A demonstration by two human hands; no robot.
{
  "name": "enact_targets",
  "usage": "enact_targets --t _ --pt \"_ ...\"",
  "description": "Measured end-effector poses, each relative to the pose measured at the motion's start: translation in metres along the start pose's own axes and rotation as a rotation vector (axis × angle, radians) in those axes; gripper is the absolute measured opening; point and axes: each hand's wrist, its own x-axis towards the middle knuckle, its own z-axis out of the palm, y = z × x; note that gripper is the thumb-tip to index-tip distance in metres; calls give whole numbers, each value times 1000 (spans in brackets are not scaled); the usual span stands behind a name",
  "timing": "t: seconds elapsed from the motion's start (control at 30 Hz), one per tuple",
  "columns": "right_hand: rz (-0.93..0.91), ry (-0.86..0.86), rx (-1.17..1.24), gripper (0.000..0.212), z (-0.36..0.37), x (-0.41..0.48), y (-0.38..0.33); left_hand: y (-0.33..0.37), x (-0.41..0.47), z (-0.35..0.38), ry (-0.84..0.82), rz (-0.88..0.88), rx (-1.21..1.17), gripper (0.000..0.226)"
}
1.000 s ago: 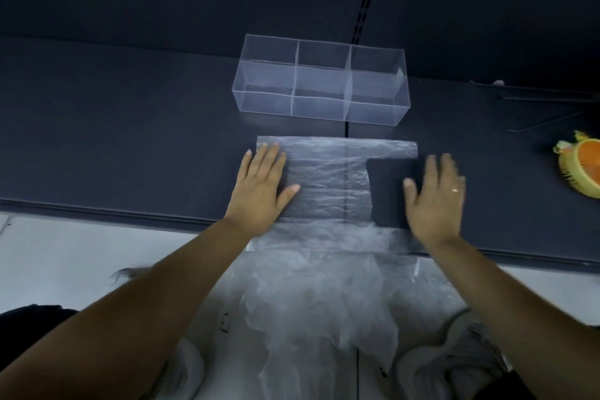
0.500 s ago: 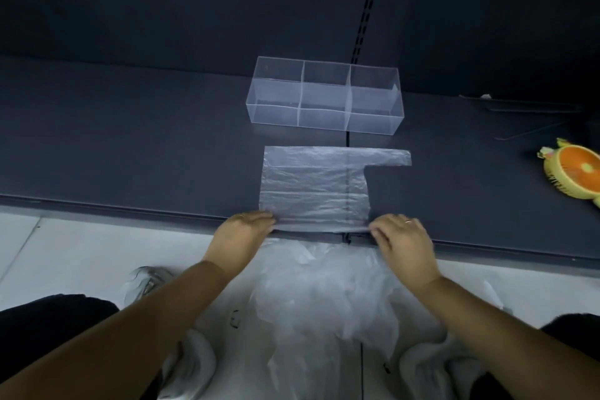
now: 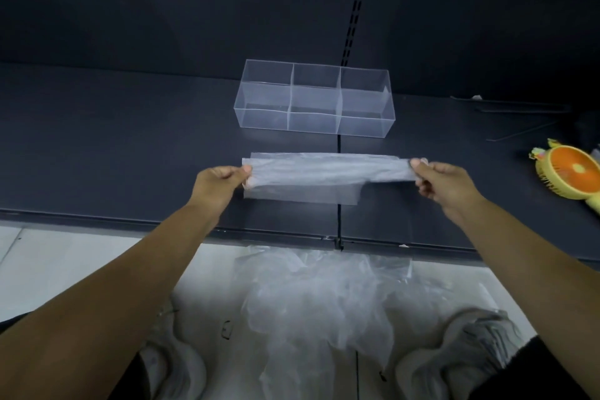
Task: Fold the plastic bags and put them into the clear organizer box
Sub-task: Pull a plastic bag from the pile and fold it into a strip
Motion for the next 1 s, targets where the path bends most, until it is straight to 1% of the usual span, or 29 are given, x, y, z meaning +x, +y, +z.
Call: enact_targets --t 0.07,0.17,0.23,0.33,0.43,0.5,0.53,0.57,0.6,0.63,0.67,0.7,0.73,0.77,0.8,0.87,0.9,0.93,1.0 --pt "-9 37 -53 20 8 17 1 1 14 7 62 28 42 23" --pt "-41 63 -223 20 19 39 11 -2 35 18 127 65 184 28" --pt "-66 117 -322 20 25 50 17 -5 46 24 151 81 287 33" --pt "-89 200 -406 23 31 62 23 -10 54 32 181 90 406 38" --pt "-100 252 -481 25 35 65 23 -12 55 38 247 120 511 36" --pt "-115 287 -550 21 38 65 23 -10 52 41 329 131 572 27" --pt "-125 315 -571 21 41 62 21 -9 49 42 389 164 613 22" --pt "-134 354 -572 24 44 58 19 -8 46 44 440 243 641 17" --pt "-147 407 -559 29 50 52 16 -9 43 48 453 367 652 17" --pt "-196 465 -559 31 57 44 14 -9 39 52 418 512 665 23" --pt "-296 513 -593 28 69 33 11 -11 36 58 347 646 690 35" --pt "-428 527 -644 23 84 21 9 -14 33 63 251 732 728 46" --pt "-562 478 -688 20 103 7 8 -17 31 67 142 753 782 54" --pt "-677 365 -704 23 126 -6 8 -20 30 69 41 735 844 57" --pt "-745 199 -701 29 149 -19 8 -25 30 71 -34 707 894 56" --pt "-741 -132 -732 40 192 -36 13 -36 34 71 -126 661 979 53" --pt "-707 -221 -777 44 207 -38 18 -42 35 70 -155 657 1047 55" --pt "-667 -256 -839 47 216 -36 23 -47 37 70 -172 667 1122 58" --pt "-602 -240 -1021 55 212 -20 34 -52 38 66 -170 679 1192 59"
